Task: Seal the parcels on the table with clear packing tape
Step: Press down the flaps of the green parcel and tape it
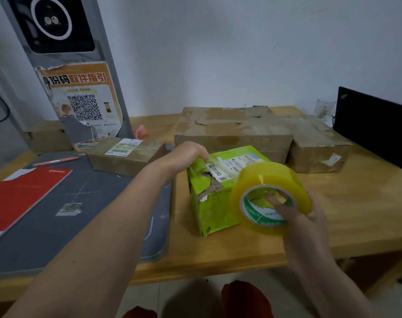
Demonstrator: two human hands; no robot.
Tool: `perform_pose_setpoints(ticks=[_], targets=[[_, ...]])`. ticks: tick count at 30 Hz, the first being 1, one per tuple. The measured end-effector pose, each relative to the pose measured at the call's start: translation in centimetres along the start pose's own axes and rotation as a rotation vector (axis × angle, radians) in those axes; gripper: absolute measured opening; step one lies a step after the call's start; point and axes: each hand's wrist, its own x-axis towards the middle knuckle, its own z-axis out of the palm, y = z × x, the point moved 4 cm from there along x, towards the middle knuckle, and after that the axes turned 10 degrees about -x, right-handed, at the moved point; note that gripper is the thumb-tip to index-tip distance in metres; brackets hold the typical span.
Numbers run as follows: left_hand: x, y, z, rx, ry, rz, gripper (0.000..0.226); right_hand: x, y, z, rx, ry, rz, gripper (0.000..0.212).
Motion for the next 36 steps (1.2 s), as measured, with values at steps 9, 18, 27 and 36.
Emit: perform_pose_setpoints(ticks=[9,18,27,36], targets=[[-2.5,-1.7,0.5,0.2,0.157,-0.102,0.019,4.3,-1.5,-0.5,-0.077,-0.055,-0.045,0.032],[-4.5,-1.2,-0.4,-0.071,0.438,0.151,0.025,4.4,-4.6,-1.1,-0.387,-0.031,-0.351,0.036],[-4.2,-2.4,0.1,0.325,0.489,0.042,0.023,4.0,-6.3,0.2,-0.742,-0.049,-0.435,0.037],[-3.7,-2.1,0.4,0.537,0.48,0.071,0.021,4.6,-8.5,2.2,-1.024,-0.09,-0.432,0.038]])
